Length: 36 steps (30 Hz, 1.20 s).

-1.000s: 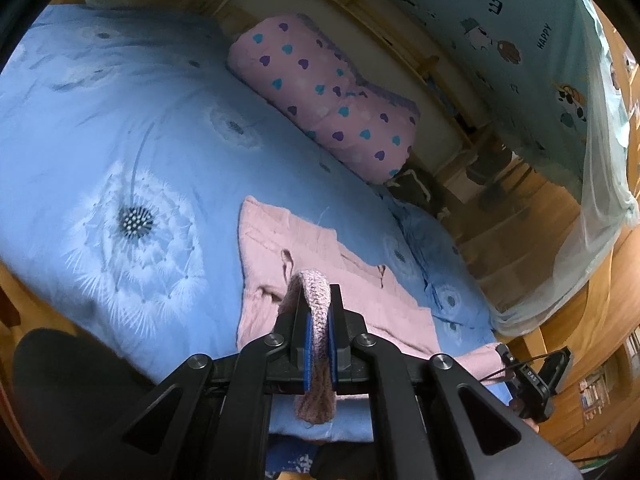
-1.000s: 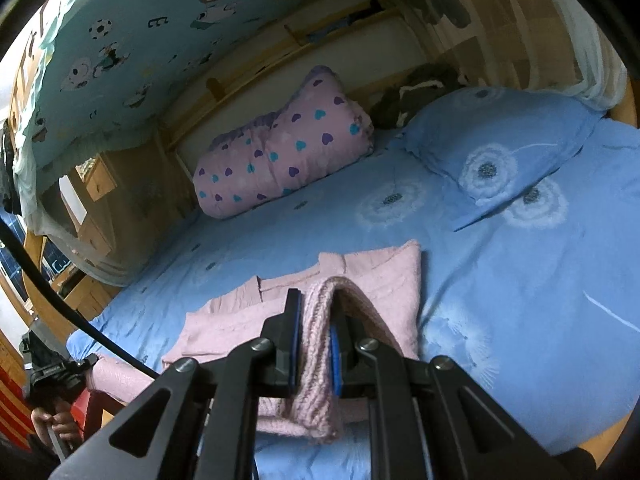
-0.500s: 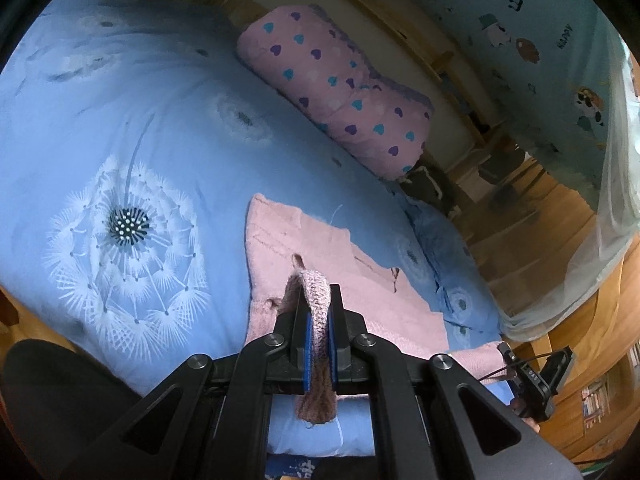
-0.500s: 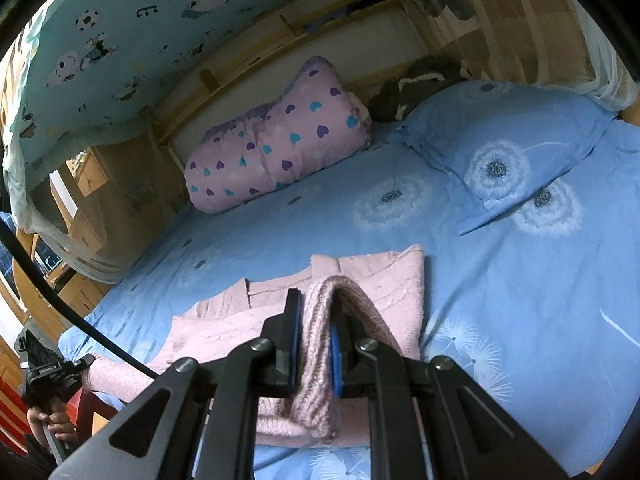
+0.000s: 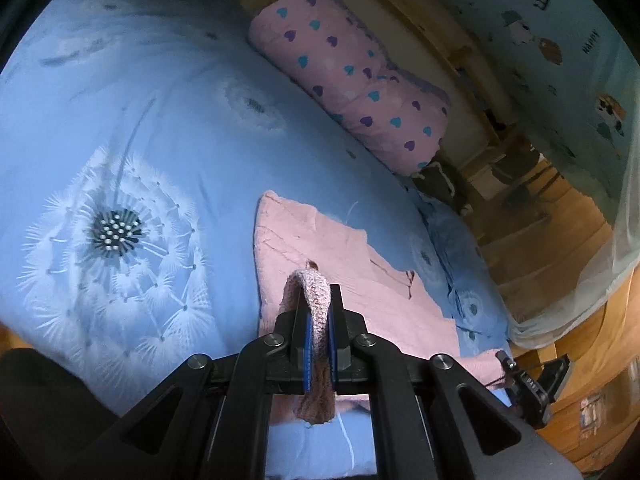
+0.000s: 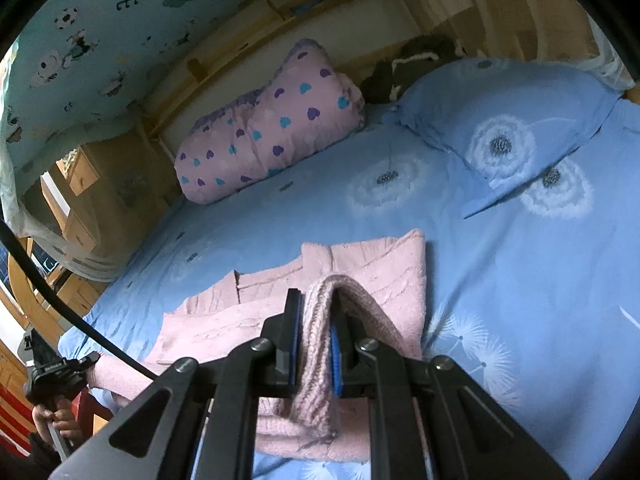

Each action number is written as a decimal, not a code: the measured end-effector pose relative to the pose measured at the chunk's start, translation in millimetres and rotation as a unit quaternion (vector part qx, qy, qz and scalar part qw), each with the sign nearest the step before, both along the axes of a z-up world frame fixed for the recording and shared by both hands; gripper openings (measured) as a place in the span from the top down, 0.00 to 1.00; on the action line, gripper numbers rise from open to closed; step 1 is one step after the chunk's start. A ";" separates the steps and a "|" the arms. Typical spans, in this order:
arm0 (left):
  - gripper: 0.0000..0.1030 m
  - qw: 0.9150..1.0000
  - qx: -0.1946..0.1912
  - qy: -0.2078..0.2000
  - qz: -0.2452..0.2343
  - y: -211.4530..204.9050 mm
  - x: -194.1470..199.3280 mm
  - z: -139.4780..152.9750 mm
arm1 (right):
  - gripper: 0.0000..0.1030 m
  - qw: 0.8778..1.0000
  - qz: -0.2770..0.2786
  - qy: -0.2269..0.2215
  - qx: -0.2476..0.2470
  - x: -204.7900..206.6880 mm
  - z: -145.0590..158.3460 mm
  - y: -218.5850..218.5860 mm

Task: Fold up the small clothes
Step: 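Lift the hem with both grippers and fold it over toward the collar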

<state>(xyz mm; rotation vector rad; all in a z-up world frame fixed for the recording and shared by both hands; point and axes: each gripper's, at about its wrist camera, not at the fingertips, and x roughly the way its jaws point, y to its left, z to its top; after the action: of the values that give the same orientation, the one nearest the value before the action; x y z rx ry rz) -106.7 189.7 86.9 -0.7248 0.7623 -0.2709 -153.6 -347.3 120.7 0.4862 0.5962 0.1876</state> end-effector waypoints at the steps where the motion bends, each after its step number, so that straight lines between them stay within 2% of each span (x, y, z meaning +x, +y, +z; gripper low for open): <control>1: 1.00 1.000 -0.006 0.002 0.002 -0.2 5.1 -2.7 | 0.88 1.000 0.002 0.002 0.001 3.5 -2.5 -0.1; 3: 1.00 1.000 -0.011 0.005 0.004 -2.0 14.8 -5.6 | 0.88 1.000 0.003 0.006 0.003 12.5 -8.2 -1.6; 11: 1.00 1.000 0.010 -0.003 0.002 -15.3 53.2 -0.5 | 0.88 1.000 0.008 0.015 -0.005 48.2 -20.1 -9.0; 17: 1.00 1.000 0.027 0.000 -0.001 -24.9 78.7 -3.3 | 0.88 0.999 0.031 0.021 -0.037 72.2 -21.2 -11.6; 22: 1.00 1.000 0.022 0.017 0.004 -26.5 97.6 -11.9 | 0.88 0.997 0.044 0.021 -0.052 92.7 -19.7 -12.2; 28: 1.00 0.999 0.050 0.019 0.008 -33.6 115.9 -12.4 | 0.88 0.997 0.041 0.027 -0.051 113.4 -21.5 -14.4; 36: 1.00 0.996 0.075 0.045 0.023 -35.5 130.8 -23.1 | 0.88 0.998 0.049 0.021 -0.044 126.2 -21.2 -22.3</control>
<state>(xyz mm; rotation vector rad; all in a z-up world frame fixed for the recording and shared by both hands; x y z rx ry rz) 24.1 154.2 63.8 -0.6156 0.8409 -0.1380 -27.3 -369.7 99.5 0.3772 0.6679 0.2432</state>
